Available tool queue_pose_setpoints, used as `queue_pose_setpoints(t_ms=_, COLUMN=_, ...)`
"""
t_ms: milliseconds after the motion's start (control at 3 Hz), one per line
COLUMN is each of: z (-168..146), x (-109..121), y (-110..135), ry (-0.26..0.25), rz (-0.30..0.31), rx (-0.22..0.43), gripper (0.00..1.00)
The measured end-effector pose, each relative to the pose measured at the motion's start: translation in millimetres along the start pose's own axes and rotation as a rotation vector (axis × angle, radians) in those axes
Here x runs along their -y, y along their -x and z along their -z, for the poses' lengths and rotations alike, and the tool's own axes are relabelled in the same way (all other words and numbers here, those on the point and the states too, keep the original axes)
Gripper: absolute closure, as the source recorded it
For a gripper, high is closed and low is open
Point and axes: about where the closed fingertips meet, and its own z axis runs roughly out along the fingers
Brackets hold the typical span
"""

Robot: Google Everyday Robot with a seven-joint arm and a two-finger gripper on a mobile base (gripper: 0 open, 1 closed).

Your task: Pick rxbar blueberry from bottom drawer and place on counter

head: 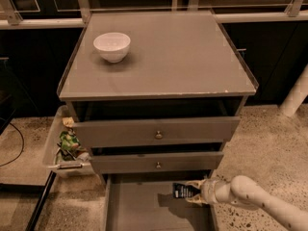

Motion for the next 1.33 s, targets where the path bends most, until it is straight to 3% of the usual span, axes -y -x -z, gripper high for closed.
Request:
queue_pose_setpoints(t_ms=667, z=125, x=33, y=76, ry=-0.098, rz=0.153, rx=0.03, gripper=1.0)
queue_pose_setpoints(t_ms=1000, z=182, x=68, y=104, ry=-0.133, rz=0.177, rx=0.044, gripper=1.0)
queue_pose_setpoints(t_ms=1333, z=221, x=122, y=113, ry=-0.194, rz=0.177, rx=0.071, gripper=1.0)
